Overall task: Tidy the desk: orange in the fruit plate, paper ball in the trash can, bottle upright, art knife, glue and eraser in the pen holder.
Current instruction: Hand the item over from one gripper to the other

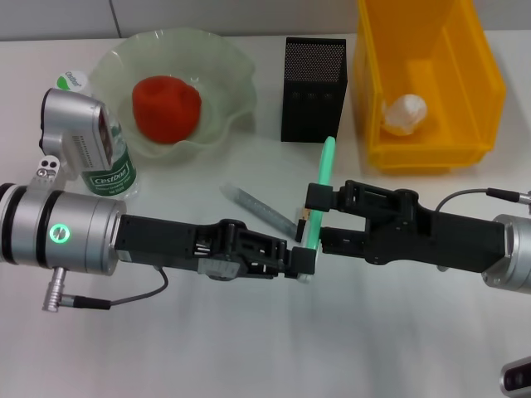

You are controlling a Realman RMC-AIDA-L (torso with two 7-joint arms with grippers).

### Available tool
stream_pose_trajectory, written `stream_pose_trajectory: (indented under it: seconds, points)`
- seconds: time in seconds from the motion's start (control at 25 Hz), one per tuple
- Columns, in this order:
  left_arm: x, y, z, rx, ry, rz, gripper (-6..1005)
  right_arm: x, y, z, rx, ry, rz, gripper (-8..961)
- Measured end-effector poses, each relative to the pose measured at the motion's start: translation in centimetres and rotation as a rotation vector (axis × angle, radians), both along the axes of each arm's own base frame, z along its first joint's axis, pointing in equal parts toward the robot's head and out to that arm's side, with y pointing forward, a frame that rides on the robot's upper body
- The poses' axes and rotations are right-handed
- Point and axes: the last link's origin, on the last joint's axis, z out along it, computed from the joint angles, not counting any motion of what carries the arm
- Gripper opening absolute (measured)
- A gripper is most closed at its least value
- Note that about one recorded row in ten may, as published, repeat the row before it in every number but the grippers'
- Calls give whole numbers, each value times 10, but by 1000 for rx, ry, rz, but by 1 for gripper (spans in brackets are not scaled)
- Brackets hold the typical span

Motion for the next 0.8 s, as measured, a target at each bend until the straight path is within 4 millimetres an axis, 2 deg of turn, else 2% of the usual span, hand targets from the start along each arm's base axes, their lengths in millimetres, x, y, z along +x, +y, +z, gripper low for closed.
stream_pose_trajectory:
  seconds: [0.8]
  points:
    - [3,3,2,-3,4,4,215,1,3,-2,16,-19,-3,744]
